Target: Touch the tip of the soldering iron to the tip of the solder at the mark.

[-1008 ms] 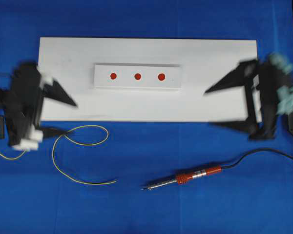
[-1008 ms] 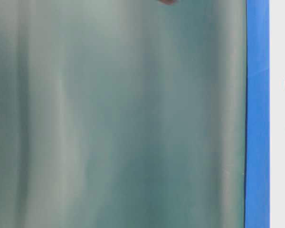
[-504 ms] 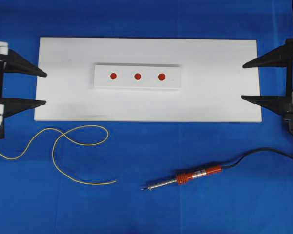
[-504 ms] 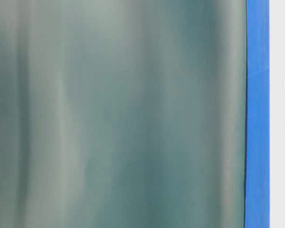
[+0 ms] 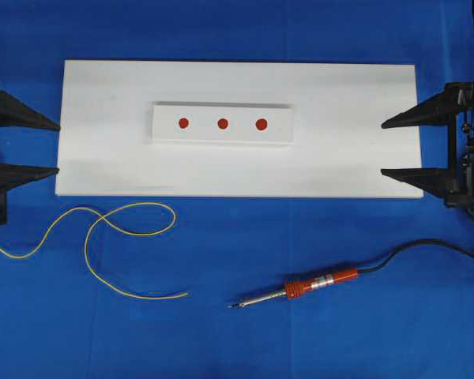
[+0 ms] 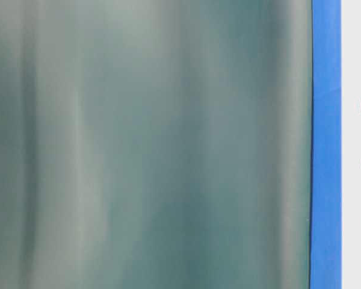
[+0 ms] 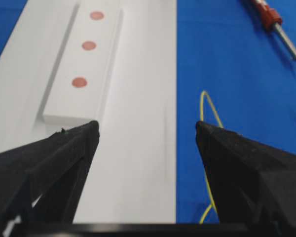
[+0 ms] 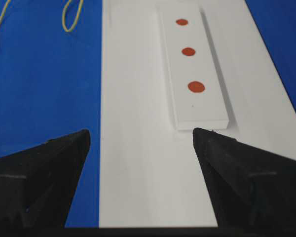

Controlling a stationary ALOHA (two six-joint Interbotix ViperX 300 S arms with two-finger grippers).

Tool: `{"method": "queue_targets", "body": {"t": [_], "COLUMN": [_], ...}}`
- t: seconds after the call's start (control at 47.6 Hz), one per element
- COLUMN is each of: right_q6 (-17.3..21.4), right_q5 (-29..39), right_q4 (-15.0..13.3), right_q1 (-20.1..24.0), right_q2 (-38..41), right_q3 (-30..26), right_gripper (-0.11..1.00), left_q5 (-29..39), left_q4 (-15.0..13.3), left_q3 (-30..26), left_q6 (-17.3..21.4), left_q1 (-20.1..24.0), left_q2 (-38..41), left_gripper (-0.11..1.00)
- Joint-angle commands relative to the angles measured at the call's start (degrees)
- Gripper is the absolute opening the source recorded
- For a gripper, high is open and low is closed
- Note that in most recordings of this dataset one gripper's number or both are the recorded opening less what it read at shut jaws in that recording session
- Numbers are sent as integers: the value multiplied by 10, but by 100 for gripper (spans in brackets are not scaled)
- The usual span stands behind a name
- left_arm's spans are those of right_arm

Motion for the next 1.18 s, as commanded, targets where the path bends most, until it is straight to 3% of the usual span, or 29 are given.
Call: {"method": "queue_targets", "body": {"t": [0.0,1.155], "right_q6": [1,0], "right_q5": [-8,4], "right_q4": [1,-1], "right_q1": [-2,-2], "right_q2": [4,3], "right_q3": [-6,-8], "right_gripper": [80,80], "left_q5": [-2,14], "left_q4": [1,2], "left_q3": [-6,-6], "left_q6": [-1,-1], "left_q1": [2,2], "left_q2": [4,4], "left_gripper": [74,74]}}
